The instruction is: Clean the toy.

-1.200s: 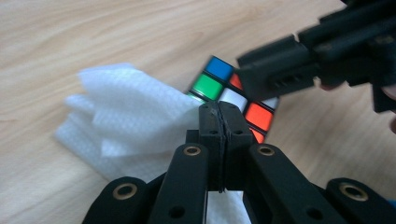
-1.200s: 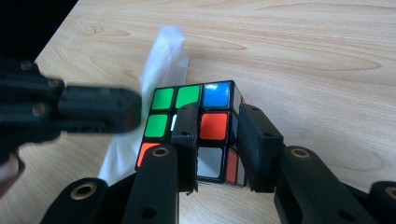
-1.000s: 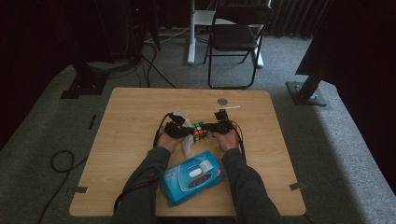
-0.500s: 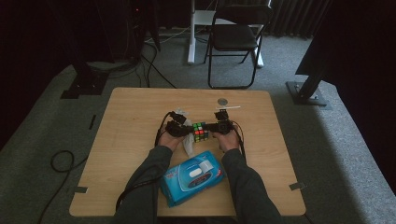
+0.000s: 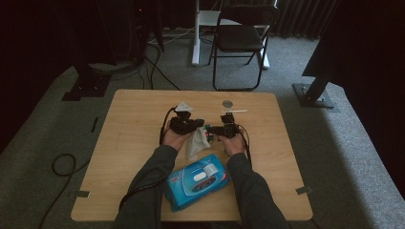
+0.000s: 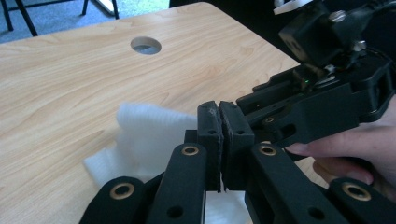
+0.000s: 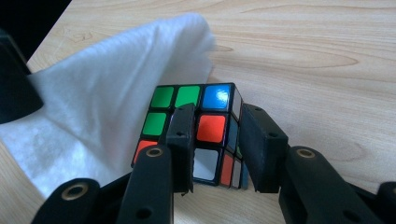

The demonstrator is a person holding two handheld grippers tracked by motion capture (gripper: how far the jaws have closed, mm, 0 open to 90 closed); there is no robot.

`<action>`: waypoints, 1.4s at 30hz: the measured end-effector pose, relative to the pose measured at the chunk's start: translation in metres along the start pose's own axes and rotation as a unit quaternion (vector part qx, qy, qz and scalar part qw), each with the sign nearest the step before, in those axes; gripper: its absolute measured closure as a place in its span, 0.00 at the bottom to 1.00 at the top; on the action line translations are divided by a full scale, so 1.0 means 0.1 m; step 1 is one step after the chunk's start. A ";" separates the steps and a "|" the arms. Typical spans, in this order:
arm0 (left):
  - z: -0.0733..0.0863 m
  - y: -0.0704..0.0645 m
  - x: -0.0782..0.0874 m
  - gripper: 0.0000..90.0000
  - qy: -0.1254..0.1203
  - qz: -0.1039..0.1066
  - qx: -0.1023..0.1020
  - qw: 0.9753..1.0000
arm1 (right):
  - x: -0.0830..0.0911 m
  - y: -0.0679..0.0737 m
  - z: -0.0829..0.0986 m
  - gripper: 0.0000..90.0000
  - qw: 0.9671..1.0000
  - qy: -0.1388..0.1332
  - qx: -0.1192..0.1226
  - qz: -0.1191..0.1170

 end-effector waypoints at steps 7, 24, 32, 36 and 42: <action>0.34 0.18 -0.14 0.92 0.045 -0.021 0.031 0.998 | 0.01 0.00 0.00 0.73 1.000 0.000 0.003 -0.003; 0.59 0.29 -0.30 0.89 0.127 -0.047 0.020 0.991 | 0.01 -0.01 0.00 0.74 1.000 0.005 0.003 -0.006; 0.55 0.28 -0.32 0.99 0.127 -0.054 0.008 0.990 | 0.01 -0.01 0.00 0.75 1.000 0.006 0.009 -0.005; 0.43 0.26 -0.24 0.99 0.083 -0.041 0.026 0.995 | 0.01 -0.01 0.00 0.75 1.000 0.006 0.007 -0.007; 0.45 0.29 -0.29 0.99 0.101 -0.061 0.018 0.993 | 0.02 -0.01 0.01 0.75 1.000 0.007 0.005 -0.007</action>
Point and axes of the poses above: each handheld gripper's, and its own axes: x roughly backward along the jaws, z roughly out of its underside, y roughly to its left, the point moved 5 cm from there along -x, roughly forward along the jaws, and after that the axes turned 3 degrees about -y, right-handed, at the moved point
